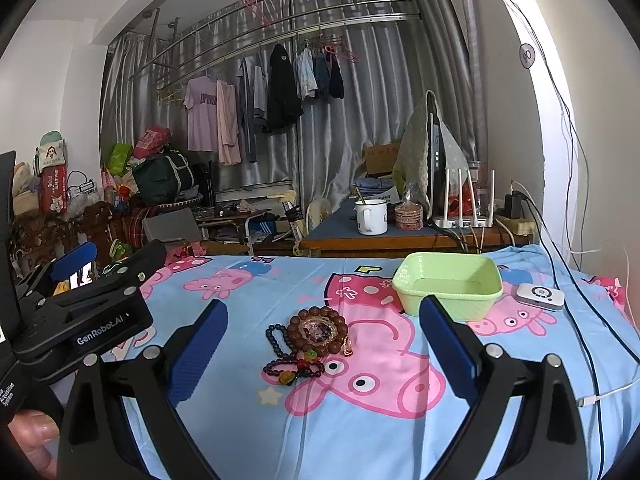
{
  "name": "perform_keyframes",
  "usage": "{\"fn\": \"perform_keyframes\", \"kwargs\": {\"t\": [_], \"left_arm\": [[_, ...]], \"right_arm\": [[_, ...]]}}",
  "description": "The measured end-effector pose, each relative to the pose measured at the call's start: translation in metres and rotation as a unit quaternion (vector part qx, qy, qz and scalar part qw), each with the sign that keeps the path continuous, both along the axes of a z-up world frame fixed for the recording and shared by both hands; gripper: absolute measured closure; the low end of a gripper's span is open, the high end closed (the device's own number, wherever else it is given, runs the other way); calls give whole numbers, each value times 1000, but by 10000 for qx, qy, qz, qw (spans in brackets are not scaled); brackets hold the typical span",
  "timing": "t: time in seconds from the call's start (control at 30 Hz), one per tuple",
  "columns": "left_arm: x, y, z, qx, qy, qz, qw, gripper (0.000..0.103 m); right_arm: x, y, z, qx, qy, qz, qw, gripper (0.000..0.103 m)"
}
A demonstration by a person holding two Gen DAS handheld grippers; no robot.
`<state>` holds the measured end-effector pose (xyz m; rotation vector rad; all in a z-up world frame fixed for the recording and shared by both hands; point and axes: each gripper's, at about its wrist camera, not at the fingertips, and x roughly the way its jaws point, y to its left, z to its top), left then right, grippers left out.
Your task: Organize jewelry
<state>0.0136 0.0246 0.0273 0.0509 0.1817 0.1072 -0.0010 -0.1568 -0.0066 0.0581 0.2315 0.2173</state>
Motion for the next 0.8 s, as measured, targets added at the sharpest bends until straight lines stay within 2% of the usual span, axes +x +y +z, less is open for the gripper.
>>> {"fn": "perform_keyframes", "kwargs": {"t": [0.8], "left_arm": [[3, 5, -2, 3, 51, -16, 10000, 6]], "right_arm": [[1, 4, -5, -47, 81, 1, 10000, 36]]}}
